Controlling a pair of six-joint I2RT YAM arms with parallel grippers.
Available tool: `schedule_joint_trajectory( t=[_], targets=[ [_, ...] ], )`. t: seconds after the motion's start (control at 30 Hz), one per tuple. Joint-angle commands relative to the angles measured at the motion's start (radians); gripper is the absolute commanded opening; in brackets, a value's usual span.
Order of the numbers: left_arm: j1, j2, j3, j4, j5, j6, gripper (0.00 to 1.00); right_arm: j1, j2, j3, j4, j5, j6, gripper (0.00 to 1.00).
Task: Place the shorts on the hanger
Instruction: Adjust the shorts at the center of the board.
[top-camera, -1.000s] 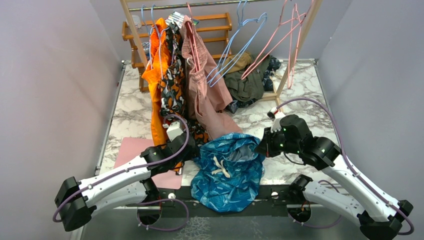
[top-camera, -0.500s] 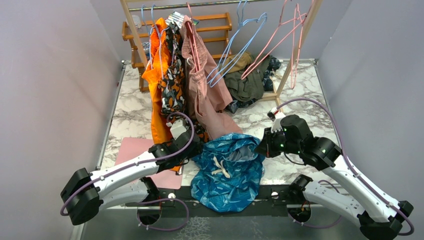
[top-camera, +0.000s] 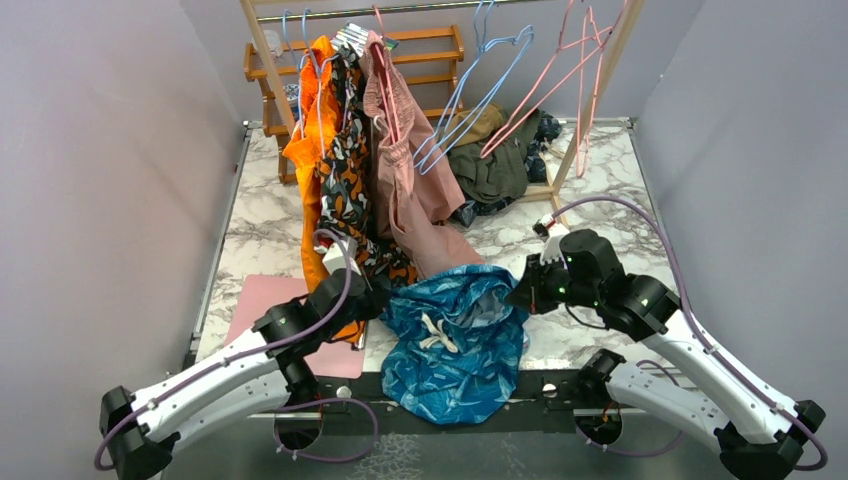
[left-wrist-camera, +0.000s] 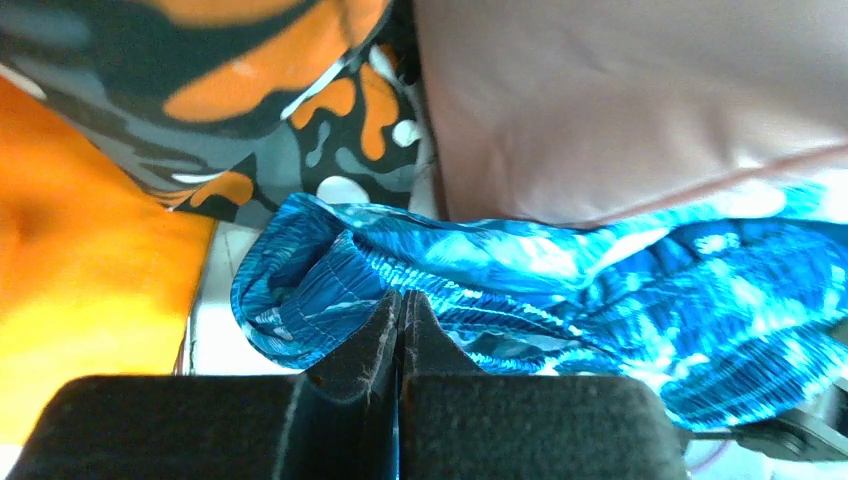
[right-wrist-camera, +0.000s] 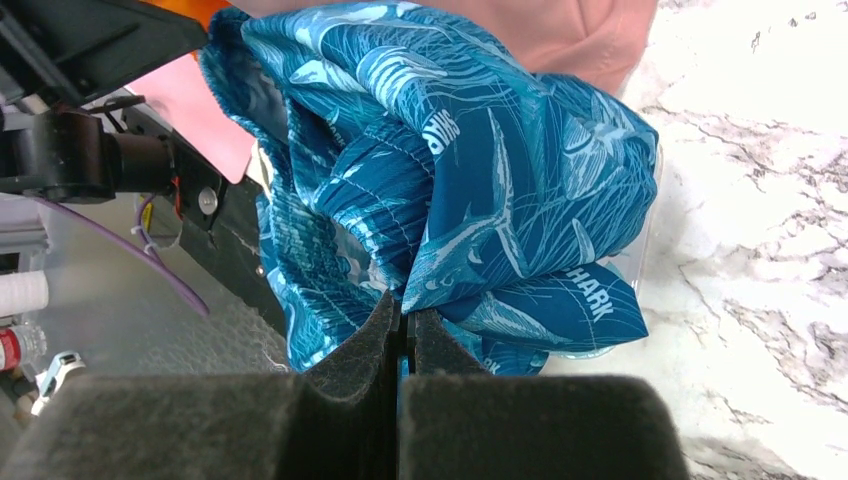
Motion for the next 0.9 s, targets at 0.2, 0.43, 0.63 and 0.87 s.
schedule_joint_trajectory(
  t=[0.2, 0.43, 0.63, 0.87],
  targets=[
    [0.005, -0.223, 0.235, -0.002, -0.072, 0.288, 0.00, 0.004, 0.031, 0.114, 0.190, 0.041, -0.061, 0.01],
    [0.005, -0.180, 0.501, 0.158, 0.003, 0.509, 0.00, 0.004, 0.061, 0.419, 0.295, -0.026, -0.217, 0.01],
    [0.004, -0.284, 0.266, 0.186, 0.094, 0.379, 0.00, 0.005, -0.048, 0.121, 0.314, -0.011, -0.085, 0.01],
    [0.004, -0.444, -0.163, 0.206, 0.165, 0.050, 0.00, 0.005, -0.162, -0.196, 0.258, 0.035, 0.135, 0.01]
  ],
)
